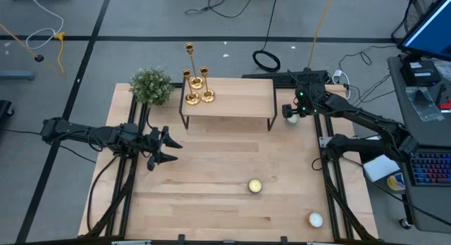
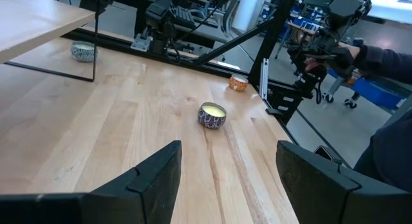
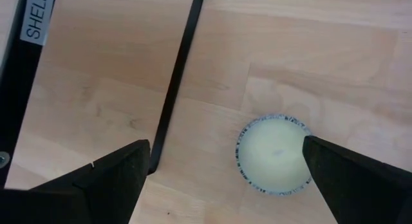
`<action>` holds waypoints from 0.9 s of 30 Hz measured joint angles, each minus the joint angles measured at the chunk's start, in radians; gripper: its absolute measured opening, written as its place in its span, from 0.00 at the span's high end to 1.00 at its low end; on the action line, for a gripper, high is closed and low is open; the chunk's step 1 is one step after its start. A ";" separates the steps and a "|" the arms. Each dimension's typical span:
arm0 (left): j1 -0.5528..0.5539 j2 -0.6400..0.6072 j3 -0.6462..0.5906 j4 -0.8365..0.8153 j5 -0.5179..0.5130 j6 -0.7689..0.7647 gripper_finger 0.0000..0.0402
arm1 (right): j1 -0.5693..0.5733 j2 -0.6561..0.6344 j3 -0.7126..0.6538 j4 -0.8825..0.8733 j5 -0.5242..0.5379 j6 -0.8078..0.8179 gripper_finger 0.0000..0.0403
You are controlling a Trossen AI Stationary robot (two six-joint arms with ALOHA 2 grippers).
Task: Pick & Place candle stick holders
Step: Put the blue scented candle on the shelf
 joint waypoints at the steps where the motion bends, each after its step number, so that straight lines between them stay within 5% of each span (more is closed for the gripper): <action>1: 0.000 0.000 0.000 0.000 0.000 0.000 0.37 | 0.000 0.000 0.000 0.000 0.000 -0.007 0.01; 8: 0.000 0.000 0.000 0.000 0.000 0.000 0.37 | 0.000 0.000 0.000 0.000 0.009 -0.022 0.01; 13: 0.000 0.000 0.000 0.000 0.000 -0.002 0.37 | 0.000 0.000 0.000 0.009 0.110 -0.022 0.01; 27: 0.000 0.000 0.000 -0.002 0.000 0.000 0.37 | -0.013 0.006 0.000 -0.025 0.054 0.034 0.01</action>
